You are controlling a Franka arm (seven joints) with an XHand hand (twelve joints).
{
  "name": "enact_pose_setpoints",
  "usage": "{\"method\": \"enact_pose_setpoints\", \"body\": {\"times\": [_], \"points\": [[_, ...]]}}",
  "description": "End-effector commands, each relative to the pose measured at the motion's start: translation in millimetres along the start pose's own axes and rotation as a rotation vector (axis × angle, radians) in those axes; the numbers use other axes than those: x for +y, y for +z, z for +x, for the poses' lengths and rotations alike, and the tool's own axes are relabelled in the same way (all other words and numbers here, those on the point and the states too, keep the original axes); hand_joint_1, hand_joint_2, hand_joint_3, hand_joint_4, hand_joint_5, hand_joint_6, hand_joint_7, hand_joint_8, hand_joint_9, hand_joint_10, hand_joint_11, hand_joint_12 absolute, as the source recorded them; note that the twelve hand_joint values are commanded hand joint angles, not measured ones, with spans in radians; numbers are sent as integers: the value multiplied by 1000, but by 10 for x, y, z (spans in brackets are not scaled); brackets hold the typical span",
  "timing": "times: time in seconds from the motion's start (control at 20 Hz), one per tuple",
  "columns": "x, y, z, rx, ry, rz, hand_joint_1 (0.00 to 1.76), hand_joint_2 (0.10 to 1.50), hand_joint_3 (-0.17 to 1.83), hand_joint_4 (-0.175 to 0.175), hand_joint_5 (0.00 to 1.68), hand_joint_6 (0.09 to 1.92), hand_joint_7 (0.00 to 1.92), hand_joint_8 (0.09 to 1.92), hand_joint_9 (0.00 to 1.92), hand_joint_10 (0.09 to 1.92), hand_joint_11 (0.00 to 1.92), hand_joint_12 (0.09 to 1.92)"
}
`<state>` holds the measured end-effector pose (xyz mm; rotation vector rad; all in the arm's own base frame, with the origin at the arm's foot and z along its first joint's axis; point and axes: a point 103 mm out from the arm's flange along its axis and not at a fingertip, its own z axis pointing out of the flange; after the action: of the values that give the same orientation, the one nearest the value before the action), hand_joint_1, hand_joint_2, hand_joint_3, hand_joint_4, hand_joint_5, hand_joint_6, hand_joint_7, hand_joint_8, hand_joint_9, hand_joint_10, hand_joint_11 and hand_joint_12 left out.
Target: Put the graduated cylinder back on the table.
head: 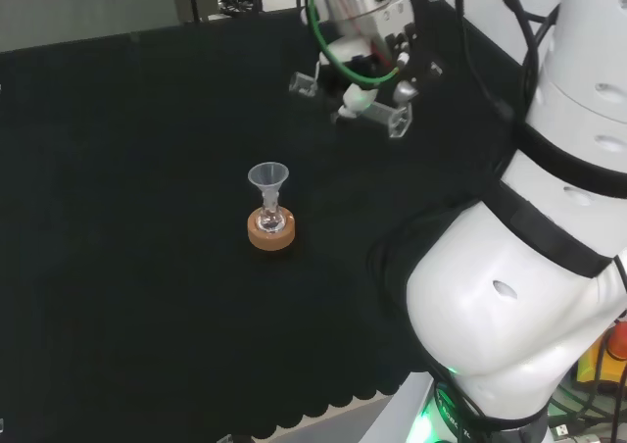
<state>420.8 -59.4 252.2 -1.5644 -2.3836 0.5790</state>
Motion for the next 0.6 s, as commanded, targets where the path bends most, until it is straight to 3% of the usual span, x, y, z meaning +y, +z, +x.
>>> {"method": "enact_pose_setpoints", "body": {"times": [0.05, 0.6], "points": [[269, 242, 5, 160, -100, -141, 1145, 1105, 8, -136, 1010, 983, 1322, 213, 1447, 87, 1271, 733], [574, 290, -106, 228, -126, -226, 1145, 1105, 9, -135, 1010, 983, 1322, 210, 1446, 87, 1274, 733]]}}
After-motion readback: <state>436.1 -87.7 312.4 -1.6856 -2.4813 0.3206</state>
